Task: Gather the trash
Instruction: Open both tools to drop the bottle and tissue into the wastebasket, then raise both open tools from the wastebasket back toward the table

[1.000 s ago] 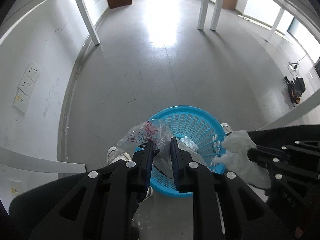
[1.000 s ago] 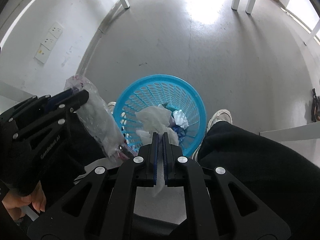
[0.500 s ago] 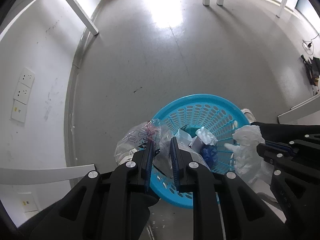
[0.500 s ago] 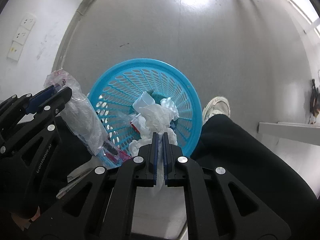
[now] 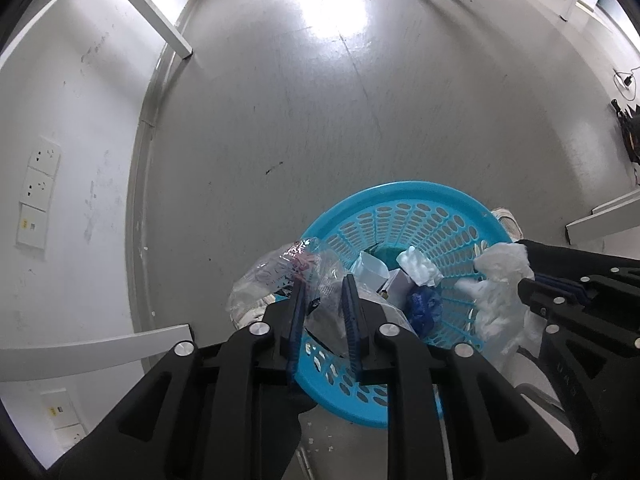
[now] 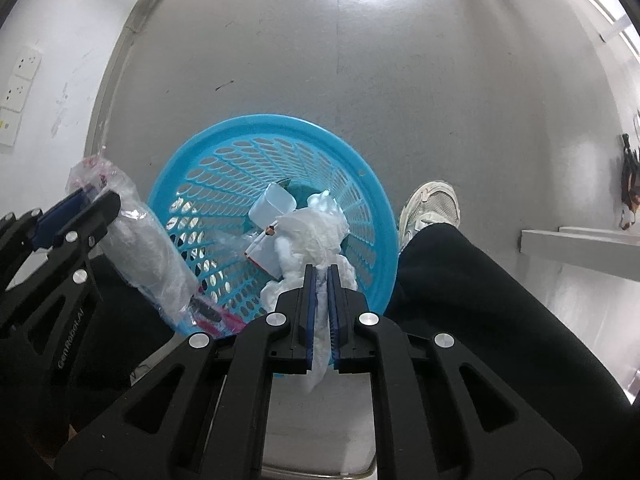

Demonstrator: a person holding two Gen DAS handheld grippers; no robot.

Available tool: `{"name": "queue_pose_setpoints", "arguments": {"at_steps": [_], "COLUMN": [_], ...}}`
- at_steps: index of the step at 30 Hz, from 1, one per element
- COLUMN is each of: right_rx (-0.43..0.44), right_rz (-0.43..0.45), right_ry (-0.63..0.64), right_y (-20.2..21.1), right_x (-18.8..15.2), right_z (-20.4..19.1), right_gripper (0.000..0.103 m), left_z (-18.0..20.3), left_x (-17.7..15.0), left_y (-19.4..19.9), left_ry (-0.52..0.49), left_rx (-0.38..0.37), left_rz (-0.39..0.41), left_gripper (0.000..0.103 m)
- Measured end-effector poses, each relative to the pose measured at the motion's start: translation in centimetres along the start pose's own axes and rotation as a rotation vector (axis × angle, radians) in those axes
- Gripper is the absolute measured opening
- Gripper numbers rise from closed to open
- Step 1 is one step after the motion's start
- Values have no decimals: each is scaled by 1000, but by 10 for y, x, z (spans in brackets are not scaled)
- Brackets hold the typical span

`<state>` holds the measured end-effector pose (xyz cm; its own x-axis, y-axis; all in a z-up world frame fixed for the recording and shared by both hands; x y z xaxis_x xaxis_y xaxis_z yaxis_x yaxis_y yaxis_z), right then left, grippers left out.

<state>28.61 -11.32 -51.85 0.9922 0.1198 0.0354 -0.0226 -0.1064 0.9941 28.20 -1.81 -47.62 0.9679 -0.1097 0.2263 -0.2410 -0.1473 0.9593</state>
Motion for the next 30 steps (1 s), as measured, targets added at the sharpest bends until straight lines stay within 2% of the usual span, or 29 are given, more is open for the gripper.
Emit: {"name": "queue_pose_setpoints", "arguments": {"at_steps": [2,4,13,17,21,24,28,30], "right_rx": [24,24,27,26,62,57,71,71], "right_rz": [-2,-1,22,47,104,150,196,226], "right_ry": [-15,-12,-18,2,56,98,112,120], "right_y": [0,1,18,36,66,88,112,125], "right_x": [-1,-1,-9,-18,-30,-41,-54,-62], "right_z": [-2,-2,0,-4,-21,-30,-31,-29], "right_gripper": [25,27,31,36,39,39,40,44], "left_z": [-1,-4,-14,-21,-22,-25,-34,-34], "left_x": [0,1,-8,-18,-31,-40,-47,-55], "left_y": [0,2,7,26,47,63,90,99], "left_ry": [21,42,75,163,176,187,211,211], "left_rx": [-14,-15,-13,-104,-145,-166,-175,-188], "left_rz": [-5,-1,-11,-11,22,51,122,138], "left_gripper": [29,41,46,50,52,53,57,57]}}
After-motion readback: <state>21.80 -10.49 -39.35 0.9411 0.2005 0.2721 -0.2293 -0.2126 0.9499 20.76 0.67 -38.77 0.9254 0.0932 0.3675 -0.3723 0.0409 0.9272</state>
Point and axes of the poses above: each gripper's, at about its wrist camera, not at the fingertips, and y roughly against the way its jaws point, z to its right, x to its top, the point moved 9 cm from there along -y, roughly the way its jaws point, and after that the axes turned 1 degree about z, right-handed, at the moved point
